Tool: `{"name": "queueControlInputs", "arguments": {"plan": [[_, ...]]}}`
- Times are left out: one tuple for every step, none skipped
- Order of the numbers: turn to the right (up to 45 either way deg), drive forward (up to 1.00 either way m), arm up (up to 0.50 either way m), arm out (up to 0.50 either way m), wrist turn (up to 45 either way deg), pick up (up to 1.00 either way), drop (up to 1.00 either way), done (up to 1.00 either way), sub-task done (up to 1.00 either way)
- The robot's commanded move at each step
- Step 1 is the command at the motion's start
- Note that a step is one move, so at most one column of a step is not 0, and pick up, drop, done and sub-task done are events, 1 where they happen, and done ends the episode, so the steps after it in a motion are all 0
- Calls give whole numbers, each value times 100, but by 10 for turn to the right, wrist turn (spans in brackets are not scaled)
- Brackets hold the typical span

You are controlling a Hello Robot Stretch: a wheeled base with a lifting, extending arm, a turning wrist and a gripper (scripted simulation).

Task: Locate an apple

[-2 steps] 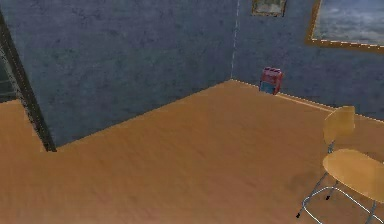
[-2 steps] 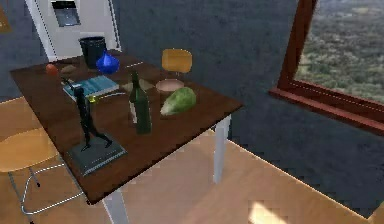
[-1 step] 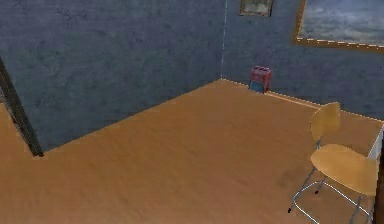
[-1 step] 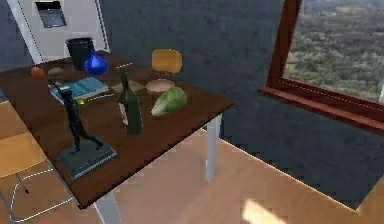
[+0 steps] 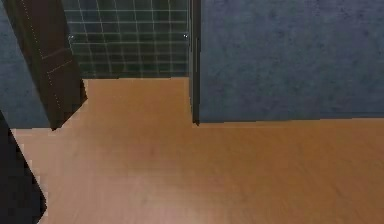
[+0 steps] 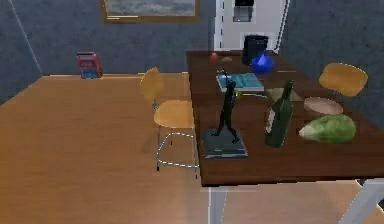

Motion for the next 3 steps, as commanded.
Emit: {"name": "queueControlInputs", "arguments": {"plan": [[-450, 0, 0, 0, 0, 0, 0, 0, 0], [-450, 0, 0, 0, 0, 0, 0, 0, 0], [0, 15, 0, 0, 0, 0, 0, 0, 0]]}}
